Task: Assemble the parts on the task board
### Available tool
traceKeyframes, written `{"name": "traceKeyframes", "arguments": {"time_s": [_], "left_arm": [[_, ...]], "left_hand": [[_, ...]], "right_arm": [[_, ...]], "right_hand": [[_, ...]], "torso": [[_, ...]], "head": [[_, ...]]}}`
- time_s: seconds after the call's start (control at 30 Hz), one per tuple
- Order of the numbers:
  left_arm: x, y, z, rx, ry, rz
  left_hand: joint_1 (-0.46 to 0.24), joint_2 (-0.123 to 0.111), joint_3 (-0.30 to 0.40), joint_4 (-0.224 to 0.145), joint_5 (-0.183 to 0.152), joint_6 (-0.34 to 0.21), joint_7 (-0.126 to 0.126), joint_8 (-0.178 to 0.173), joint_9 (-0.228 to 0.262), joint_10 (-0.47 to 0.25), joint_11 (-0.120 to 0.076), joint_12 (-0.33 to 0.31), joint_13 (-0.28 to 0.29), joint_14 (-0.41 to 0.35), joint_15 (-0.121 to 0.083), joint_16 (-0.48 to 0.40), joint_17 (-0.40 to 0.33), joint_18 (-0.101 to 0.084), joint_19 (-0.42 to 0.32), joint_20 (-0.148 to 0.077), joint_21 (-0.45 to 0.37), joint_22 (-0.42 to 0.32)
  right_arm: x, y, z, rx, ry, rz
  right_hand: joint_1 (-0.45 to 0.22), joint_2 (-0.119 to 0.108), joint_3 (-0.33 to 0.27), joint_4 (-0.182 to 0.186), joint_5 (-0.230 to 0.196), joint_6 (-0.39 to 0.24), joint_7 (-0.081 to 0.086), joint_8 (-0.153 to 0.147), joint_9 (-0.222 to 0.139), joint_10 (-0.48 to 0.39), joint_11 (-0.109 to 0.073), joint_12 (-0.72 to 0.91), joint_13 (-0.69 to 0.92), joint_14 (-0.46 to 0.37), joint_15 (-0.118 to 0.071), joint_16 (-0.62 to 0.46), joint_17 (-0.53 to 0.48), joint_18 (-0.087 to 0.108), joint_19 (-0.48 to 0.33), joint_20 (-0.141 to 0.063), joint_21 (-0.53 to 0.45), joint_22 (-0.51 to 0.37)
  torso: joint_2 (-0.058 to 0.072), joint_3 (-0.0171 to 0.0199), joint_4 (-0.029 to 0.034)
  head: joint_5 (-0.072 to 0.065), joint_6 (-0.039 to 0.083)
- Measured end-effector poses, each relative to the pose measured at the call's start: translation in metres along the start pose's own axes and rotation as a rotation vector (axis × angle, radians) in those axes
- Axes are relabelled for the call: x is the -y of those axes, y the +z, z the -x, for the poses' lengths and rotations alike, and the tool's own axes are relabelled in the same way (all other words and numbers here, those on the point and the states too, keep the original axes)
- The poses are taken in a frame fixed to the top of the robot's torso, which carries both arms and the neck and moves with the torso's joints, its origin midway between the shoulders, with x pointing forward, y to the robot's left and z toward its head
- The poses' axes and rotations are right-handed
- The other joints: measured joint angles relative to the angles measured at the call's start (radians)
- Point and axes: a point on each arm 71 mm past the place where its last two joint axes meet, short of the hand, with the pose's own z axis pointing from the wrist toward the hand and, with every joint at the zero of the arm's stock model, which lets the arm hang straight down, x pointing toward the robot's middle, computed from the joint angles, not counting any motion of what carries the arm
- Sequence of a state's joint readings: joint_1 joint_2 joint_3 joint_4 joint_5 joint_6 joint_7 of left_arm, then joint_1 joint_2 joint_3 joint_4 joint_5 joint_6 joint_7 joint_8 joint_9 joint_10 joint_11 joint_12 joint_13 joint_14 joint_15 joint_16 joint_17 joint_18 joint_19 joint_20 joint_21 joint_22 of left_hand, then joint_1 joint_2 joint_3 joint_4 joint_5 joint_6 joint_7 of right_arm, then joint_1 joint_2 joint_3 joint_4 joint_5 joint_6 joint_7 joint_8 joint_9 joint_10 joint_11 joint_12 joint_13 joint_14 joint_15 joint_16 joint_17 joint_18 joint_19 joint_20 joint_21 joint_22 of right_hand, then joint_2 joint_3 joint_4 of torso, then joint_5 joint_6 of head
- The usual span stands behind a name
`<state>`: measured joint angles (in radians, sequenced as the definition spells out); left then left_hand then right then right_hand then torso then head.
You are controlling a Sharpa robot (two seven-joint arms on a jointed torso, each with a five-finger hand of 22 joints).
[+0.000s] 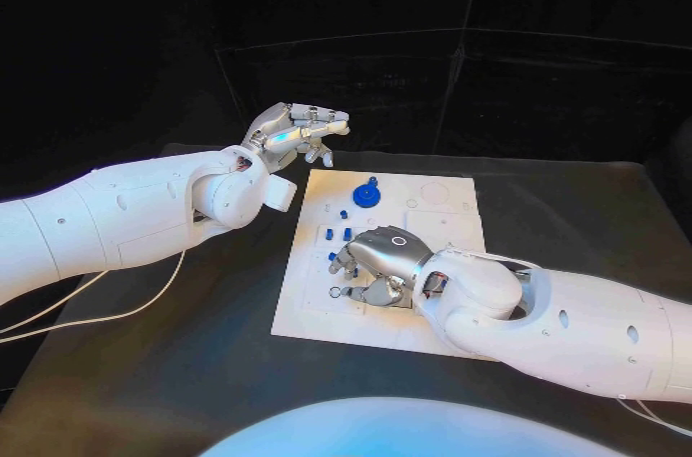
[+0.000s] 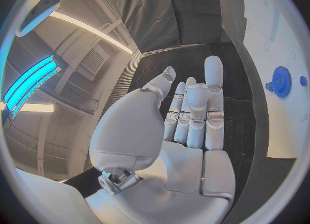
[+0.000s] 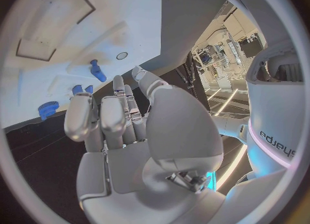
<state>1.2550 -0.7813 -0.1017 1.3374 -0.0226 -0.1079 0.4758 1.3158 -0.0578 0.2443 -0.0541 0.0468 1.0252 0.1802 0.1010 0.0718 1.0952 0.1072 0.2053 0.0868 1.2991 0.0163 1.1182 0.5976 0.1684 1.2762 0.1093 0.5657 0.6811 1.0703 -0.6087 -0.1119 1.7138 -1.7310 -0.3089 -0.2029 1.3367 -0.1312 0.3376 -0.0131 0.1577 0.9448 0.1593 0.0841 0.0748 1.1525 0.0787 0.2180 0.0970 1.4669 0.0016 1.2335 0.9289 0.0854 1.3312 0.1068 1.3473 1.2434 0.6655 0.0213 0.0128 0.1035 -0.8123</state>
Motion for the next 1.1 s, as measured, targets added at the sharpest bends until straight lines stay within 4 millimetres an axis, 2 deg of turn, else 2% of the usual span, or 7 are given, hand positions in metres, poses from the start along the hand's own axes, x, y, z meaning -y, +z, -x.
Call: {"name": "traceKeyframes", "arguments": {"time_s": [0.17,0.33,0.4,0.53,0.67,0.77,1.1], "left_arm": [[0.000,0.000,0.000,0.000,0.000,0.001],[0.000,0.000,0.001,0.001,0.000,0.001],[0.000,0.000,0.001,0.001,0.000,0.001],[0.000,-0.001,0.001,0.002,0.001,0.001],[0.000,-0.001,0.001,0.001,0.000,0.001],[0.000,0.000,0.001,0.001,0.000,0.002],[0.000,0.000,0.001,0.001,0.000,0.002]], "left_hand": [[0.000,0.000,0.000,0.000,0.000,0.000,0.000,0.000,0.000,0.000,0.000,0.000,0.000,0.000,0.000,0.000,0.000,0.000,0.000,0.000,0.000,0.000],[0.000,0.000,0.000,0.000,0.000,0.000,0.000,0.000,0.000,0.000,0.000,0.000,0.000,0.000,0.000,0.000,0.000,0.000,0.000,0.000,0.000,0.000],[0.000,0.000,0.000,0.000,0.000,0.000,0.000,0.000,0.000,0.000,0.000,0.000,0.000,0.000,0.000,0.000,0.000,0.000,0.000,0.000,0.000,0.000],[0.000,0.000,0.000,0.000,0.000,0.000,0.000,0.000,0.000,0.000,0.000,0.000,0.000,0.000,0.000,0.000,0.000,0.000,0.000,0.000,0.000,0.000],[0.000,0.000,0.000,0.000,0.000,0.000,0.000,0.000,0.000,0.000,0.000,0.000,0.000,0.000,0.000,0.000,0.000,0.000,0.000,0.000,0.000,0.000],[0.000,0.000,0.000,0.000,0.000,0.000,0.000,0.000,0.000,0.000,0.000,0.000,0.000,0.000,0.000,0.000,0.000,0.000,0.000,0.000,0.000,0.000],[0.000,0.000,0.000,0.000,0.000,0.000,0.000,0.000,0.000,0.000,0.000,0.000,0.000,0.000,0.000,0.000,0.000,0.000,0.000,0.000,0.000,0.000]], "right_arm": [[0.003,0.003,0.000,0.005,-0.010,-0.022],[0.005,0.004,0.003,0.027,-0.016,-0.042],[0.006,0.005,0.008,0.045,-0.018,-0.051],[0.009,0.008,0.023,0.085,-0.023,-0.070],[0.016,0.011,0.035,0.112,-0.027,-0.102],[0.022,0.012,0.040,0.119,-0.025,-0.126],[0.035,0.024,0.045,0.095,-0.014,-0.203]], "right_hand": [[0.000,0.000,-0.010,0.005,0.000,0.010,0.010,0.000,0.000,0.008,0.008,0.019,0.008,0.000,0.000,0.000,0.001,0.000,0.000,0.000,0.000,0.000],[0.000,0.000,-0.032,0.007,0.000,0.035,-0.002,0.000,0.000,0.067,-0.005,0.085,0.043,0.000,0.000,0.016,0.025,0.000,0.013,-0.002,0.009,0.016],[0.000,0.000,-0.047,0.011,0.000,0.040,-0.008,0.000,-0.001,0.082,-0.014,0.128,0.072,-0.001,-0.012,0.028,0.036,0.000,0.022,-0.011,0.019,0.025],[0.007,0.007,-0.092,0.034,0.000,0.050,-0.018,0.000,-0.005,0.037,-0.027,0.314,0.219,0.000,-0.022,0.063,0.087,0.000,0.046,-0.022,0.043,0.057],[0.007,0.007,-0.130,0.058,0.007,0.054,-0.021,0.000,-0.005,-0.004,-0.027,0.491,0.358,0.000,-0.022,0.115,0.173,-0.016,0.067,-0.019,0.066,0.065],[0.012,0.012,-0.150,0.078,0.011,0.057,-0.018,0.000,-0.005,-0.017,-0.027,0.647,0.517,0.000,-0.022,0.145,0.224,-0.016,0.074,-0.016,0.077,0.065],[0.025,0.033,-0.169,0.098,0.018,0.073,-0.018,0.012,-0.005,0.045,-0.027,0.893,0.809,0.000,-0.022,0.184,0.302,-0.016,0.086,-0.018,0.093,0.065]], "torso": [[0.000,-0.0001,0.0007],[0.000,-0.0001,0.0012],[0.001,-0.0001,0.0010],[0.001,-0.0002,0.0000],[0.001,-0.0002,-0.0001],[0.001,-0.0002,-0.0001],[0.001,-0.0007,-0.0002]], "head": [[0.002,0.003],[0.005,0.005],[0.005,0.006],[0.006,0.008],[0.006,0.012],[0.005,0.015],[0.005,0.018]]}}
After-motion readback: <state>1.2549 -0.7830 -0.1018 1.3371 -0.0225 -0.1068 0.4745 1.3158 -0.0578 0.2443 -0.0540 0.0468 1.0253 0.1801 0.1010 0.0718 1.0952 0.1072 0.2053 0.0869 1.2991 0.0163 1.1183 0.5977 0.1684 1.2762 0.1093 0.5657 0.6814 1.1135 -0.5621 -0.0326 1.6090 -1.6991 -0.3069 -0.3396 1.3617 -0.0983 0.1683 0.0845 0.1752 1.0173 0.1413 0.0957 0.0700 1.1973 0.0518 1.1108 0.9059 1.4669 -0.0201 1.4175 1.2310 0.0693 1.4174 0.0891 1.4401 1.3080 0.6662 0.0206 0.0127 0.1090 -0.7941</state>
